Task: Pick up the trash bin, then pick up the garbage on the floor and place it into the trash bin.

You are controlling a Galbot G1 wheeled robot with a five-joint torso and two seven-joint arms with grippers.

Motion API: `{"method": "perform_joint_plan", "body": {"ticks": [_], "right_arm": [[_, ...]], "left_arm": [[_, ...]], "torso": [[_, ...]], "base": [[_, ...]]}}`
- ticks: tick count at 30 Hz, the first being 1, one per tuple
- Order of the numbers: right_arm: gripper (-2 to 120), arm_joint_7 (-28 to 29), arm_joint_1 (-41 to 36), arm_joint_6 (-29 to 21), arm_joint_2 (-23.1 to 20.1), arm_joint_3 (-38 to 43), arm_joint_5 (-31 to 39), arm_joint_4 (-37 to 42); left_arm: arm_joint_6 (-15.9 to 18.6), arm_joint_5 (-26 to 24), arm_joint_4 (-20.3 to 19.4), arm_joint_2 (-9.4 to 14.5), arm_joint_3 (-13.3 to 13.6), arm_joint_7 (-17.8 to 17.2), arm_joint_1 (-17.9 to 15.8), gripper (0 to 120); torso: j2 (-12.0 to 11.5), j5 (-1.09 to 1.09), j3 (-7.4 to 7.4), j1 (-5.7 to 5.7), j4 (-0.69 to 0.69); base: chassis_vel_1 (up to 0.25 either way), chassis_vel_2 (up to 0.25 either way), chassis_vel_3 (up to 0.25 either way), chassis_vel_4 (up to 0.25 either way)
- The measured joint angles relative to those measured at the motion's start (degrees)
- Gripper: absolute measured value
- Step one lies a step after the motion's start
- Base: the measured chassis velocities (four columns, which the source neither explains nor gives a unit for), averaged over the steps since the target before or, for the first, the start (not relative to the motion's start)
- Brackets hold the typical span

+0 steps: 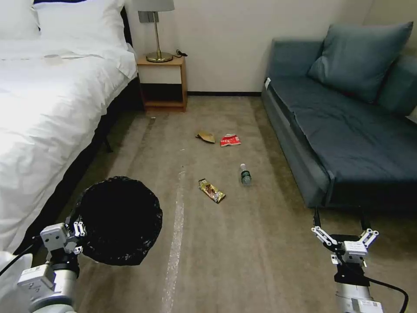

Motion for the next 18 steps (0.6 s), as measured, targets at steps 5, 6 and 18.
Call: {"method": "perform_joint_plan", "body": {"ticks": [5,6,18], "right_arm": [[100,-0.13,-0.12,0.30,0.10,0.12,0.00,-0.04],[100,-0.18,-0.23,0.37,0.12,0.18,0.00,-0.04],[100,-0.31,0.01,0.43,0.23,0.20,0.03,-0.29]], "left_arm": [[0.00,0.00,-0.15,0.03,-0.01,0.00,-0.03,6],[-0.01,0.06,-0.22,0.03,-0.01,0.00,0.04,6],[-0.08,0.28,0.25,-0.07,0.07,-0.07,-0.35,6]], "torso": [[0.00,0.00,0.00,0.00,0.01],[0.00,-0.01,0.00,0.00,0.00],[0.00,-0.01,0.00,0.00,0.00]], "base": [[-0.079,0.083,0.078,-0.080],[-0.072,0.046,0.047,-0.066],[-0.092,0.077,0.089,-0.080]]}}
